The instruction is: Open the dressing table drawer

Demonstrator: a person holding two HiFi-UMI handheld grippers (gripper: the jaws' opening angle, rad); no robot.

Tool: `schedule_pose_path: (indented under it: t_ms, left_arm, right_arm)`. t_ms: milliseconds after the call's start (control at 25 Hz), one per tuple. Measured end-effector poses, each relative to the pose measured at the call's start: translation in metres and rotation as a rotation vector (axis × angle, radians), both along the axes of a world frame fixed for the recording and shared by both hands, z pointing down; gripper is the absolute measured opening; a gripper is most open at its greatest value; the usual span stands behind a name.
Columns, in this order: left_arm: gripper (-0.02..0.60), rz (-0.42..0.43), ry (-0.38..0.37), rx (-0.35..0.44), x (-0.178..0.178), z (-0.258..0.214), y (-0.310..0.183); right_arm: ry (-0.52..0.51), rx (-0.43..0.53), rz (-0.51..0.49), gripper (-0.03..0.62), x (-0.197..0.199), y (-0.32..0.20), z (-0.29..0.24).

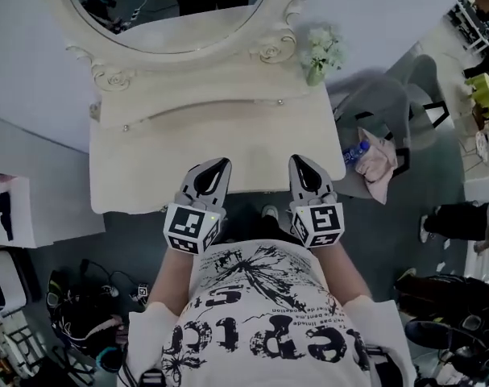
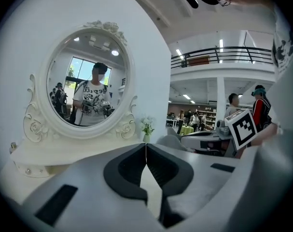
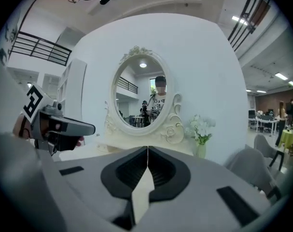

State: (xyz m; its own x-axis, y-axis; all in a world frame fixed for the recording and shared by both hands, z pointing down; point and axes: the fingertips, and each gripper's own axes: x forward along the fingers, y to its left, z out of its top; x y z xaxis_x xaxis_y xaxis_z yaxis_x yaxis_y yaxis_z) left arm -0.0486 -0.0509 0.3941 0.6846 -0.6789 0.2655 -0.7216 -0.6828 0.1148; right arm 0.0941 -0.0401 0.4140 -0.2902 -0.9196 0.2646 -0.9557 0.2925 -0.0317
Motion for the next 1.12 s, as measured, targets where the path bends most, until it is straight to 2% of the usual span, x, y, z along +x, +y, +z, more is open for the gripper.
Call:
schedule_pose_path:
  t_ms: [240, 520, 880, 1120]
  left_arm:
    - [0.02, -0.088, 0.002, 0.001, 0.046, 0.002, -0.054]
    - [0.02, -0.167, 0.01, -0.03, 0.074, 0.019, -0.096]
    - [0.02, -0.193, 0.012, -0.086, 0.066, 0.05, -0.142]
    - [0.02, -0.196, -0.042, -0.119, 0.048, 0.085, -0.171]
  right_arm:
    - [-0.01, -0.004, -0.096, 0.018, 0.042, -0.068, 0.002]
    - [-0.027, -0.067, -0.146, 0.018, 0.071, -0.121, 0.031]
    - [-0.012, -0.192, -0.129, 0.018, 0.071, -0.171, 0.094]
    - [0.021, -0.302, -0.107, 0.018, 0.066, -0.195, 0.149]
